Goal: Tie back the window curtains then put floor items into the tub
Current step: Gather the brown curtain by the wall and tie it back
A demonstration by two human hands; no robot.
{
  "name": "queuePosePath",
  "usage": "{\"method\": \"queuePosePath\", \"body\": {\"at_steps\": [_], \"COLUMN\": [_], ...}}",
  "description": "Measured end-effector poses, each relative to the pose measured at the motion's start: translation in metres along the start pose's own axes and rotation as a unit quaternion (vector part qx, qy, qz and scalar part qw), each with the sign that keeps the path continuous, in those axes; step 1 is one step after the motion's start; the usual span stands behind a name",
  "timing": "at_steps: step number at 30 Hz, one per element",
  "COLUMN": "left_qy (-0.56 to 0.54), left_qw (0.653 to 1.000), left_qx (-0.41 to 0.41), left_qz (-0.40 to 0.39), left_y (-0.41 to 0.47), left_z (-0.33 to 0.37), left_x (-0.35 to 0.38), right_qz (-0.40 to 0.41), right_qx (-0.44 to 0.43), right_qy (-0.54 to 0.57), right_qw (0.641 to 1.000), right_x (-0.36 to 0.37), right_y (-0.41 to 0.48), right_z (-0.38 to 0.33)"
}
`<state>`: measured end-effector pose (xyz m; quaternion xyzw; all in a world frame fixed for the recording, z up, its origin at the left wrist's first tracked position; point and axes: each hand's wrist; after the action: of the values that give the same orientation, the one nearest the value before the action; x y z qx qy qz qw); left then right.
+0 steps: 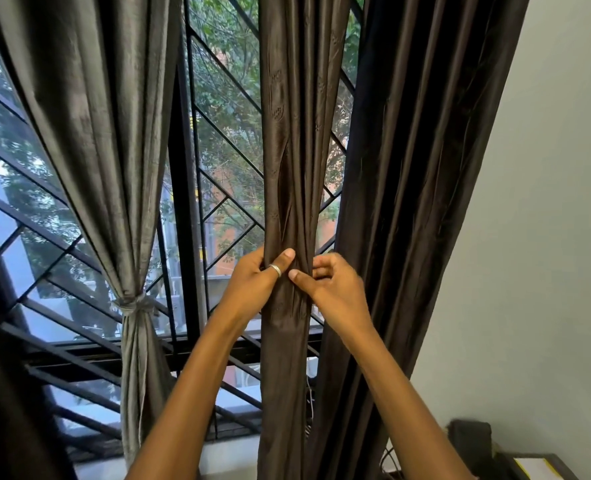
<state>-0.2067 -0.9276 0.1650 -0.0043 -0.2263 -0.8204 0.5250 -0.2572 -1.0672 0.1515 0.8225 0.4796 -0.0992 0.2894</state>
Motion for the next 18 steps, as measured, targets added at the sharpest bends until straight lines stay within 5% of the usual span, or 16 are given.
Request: {"method": "queuePosePath", "body": {"at_steps": [3, 7, 14, 18], "left_qy": [-0.005, 0.002, -0.002, -0.004], "left_qw": [1.0, 1.0, 0.999, 0.998], "left_qx": [0.001, 0.006, 0.023, 0.036], "left_qz": [-0.003, -0.017, -0.041, -0.055], "left_y": [-0.003, -0.008, -0.012, -0.012], "left_z": [0.003, 0.006, 0.011, 0.011], "left_x": [-0.002, -0.006, -0.006, -0.006], "right_qz": [0.082, 0.012, -0.044, -0.127], "right_qx": [-0.072, -0.1, -0.125, -0.085], "right_qy": [-0.167, -0.197, -0.161, -0.029], "right_qw": [0.98, 0.975, 0.978, 0.988], "right_x": [-0.006, -0.014, -0.022, -0.023], "right_y": [0.003, 0.01, 0.008, 0.01], "right_z": [0.003, 0.006, -0.003, -0.008]}}
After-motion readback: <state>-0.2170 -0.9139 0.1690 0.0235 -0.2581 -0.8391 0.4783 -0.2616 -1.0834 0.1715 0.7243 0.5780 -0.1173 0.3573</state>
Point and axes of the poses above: each hand's wrist, its own y-axis towards the middle knuckle, its own x-axis out of the palm, z = x × y, and after that the axes turned 14 degrees about -y, right-handed
